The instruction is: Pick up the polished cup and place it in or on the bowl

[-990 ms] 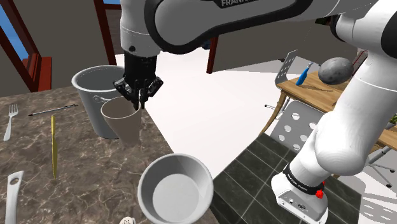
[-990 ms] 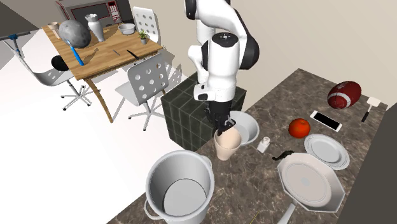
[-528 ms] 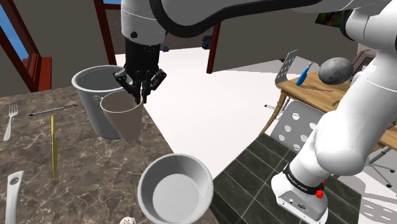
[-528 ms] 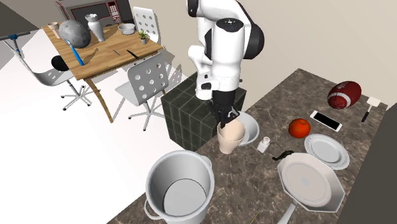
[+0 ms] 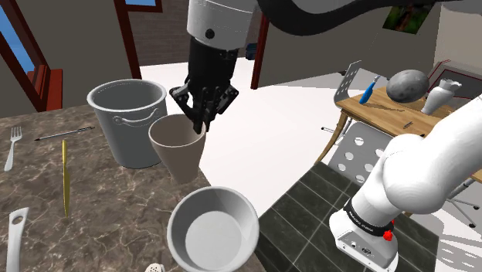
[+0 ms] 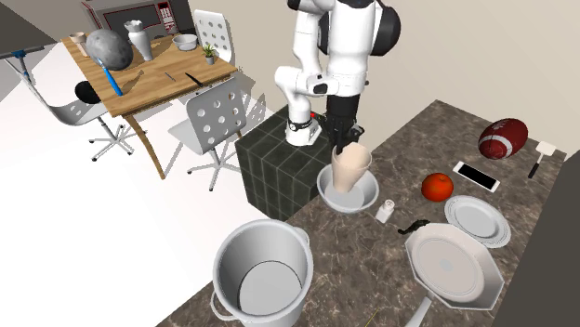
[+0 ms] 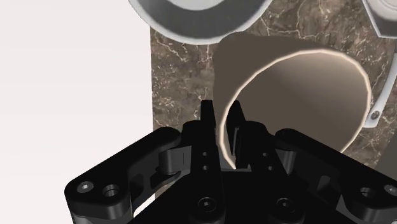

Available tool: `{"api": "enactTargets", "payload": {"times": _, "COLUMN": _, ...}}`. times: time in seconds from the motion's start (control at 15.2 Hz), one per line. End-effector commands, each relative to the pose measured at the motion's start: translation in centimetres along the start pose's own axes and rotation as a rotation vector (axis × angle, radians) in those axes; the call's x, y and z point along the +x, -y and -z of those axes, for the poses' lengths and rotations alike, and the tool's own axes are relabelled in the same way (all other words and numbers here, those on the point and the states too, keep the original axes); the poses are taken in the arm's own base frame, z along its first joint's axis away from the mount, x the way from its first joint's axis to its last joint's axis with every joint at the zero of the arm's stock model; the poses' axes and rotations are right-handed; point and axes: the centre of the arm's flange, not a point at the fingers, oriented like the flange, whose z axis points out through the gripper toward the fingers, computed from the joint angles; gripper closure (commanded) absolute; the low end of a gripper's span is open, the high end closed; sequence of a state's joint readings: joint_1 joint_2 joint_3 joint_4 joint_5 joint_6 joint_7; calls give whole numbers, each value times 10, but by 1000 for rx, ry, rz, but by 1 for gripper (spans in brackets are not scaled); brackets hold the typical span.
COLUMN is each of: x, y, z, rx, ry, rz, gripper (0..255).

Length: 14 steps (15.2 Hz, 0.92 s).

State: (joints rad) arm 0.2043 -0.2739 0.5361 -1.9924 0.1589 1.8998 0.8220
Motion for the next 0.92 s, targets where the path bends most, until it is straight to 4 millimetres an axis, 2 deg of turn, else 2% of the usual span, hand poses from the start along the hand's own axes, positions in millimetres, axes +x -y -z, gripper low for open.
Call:
{"api": "enactTargets", "payload": {"times": 0.0, "x": -23, "y": -7, "z": 9, "rx": 1, "ry": 0, "rz": -1, "gripper": 255}}
{"api": "enactTargets", "payload": {"times": 0.4, "x": -92, "y": -27, "z": 39, "rx": 1, "ry": 0, "rz": -1, "gripper": 255}}
{"api": "enactTargets", "payload": {"times": 0.86, "x": -95, "y": -31, "z": 3, "rx": 1, "ry": 0, "rz": -1, "gripper": 255}}
